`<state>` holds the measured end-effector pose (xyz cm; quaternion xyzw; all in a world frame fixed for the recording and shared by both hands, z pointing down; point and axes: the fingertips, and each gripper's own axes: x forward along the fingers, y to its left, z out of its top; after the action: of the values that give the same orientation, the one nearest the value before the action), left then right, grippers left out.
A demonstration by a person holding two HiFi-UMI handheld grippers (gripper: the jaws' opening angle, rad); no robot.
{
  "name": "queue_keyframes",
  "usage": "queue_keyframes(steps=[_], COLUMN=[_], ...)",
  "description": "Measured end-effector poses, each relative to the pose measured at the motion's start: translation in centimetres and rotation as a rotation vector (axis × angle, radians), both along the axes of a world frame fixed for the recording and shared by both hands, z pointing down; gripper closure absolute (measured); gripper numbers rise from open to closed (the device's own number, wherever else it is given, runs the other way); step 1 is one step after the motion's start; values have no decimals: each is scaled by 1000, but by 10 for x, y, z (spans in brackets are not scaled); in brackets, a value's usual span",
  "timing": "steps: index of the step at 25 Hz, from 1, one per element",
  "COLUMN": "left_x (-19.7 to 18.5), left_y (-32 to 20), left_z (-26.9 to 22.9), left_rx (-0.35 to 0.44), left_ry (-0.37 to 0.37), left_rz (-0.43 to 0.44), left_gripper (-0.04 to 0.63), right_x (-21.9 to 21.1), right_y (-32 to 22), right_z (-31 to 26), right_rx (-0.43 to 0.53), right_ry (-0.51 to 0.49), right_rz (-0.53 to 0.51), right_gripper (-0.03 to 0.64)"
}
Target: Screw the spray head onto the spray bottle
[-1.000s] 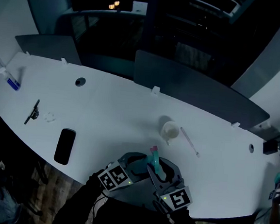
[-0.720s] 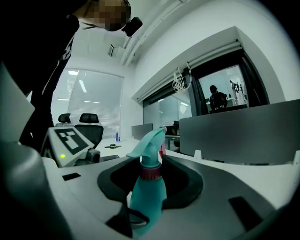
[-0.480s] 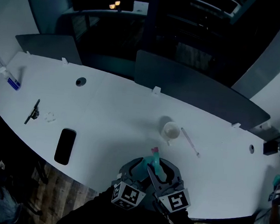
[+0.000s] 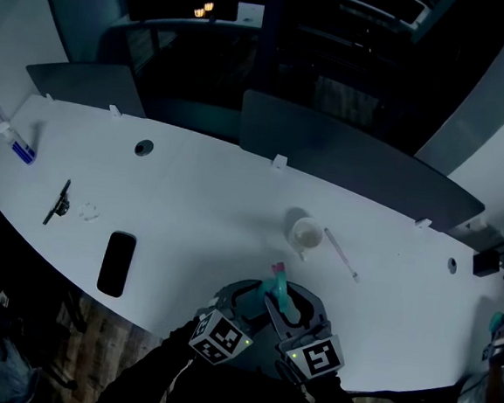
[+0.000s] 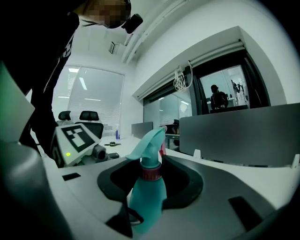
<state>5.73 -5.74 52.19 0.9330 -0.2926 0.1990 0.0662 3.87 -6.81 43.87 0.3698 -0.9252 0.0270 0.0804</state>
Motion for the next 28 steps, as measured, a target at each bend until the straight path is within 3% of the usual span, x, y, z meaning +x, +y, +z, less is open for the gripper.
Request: queue_keyframes(steps=[3,5,9,13,14,16,21,26,28], left_x=[0,1,-2,0,2,3,2,1,1], left_y=[2,3,3,0,1,3,4,2,1], left_z=[-1,-1,0,7,8,9,11,4,-2], left_rx=[41,58,95,27,31,60,100,88,89], left_ry=[12,3,-32,-37,-50,-68,-35,-1,32], left_rz=[-234,-286,-161,40,72,68,-57,-73,-75], left_gripper=[287,284,270,244,271,275,271,267,225], right_x=[0,0,0,1,1,1,0,-1,0], right_y=[2,2,1,0,1,1,3,2,3], right_z=[0,0,1,0,0,0,1,-1,-1], right_rx=[-2,-2,-3,-4,-2,-1,5,24,6], right_ry=[3,2,8,7,8,8,24,25,-11], right_rz=[12,18,13,6,7,9,-2,6,16], right_gripper=[483,483,482,483,483,483,483,483,450])
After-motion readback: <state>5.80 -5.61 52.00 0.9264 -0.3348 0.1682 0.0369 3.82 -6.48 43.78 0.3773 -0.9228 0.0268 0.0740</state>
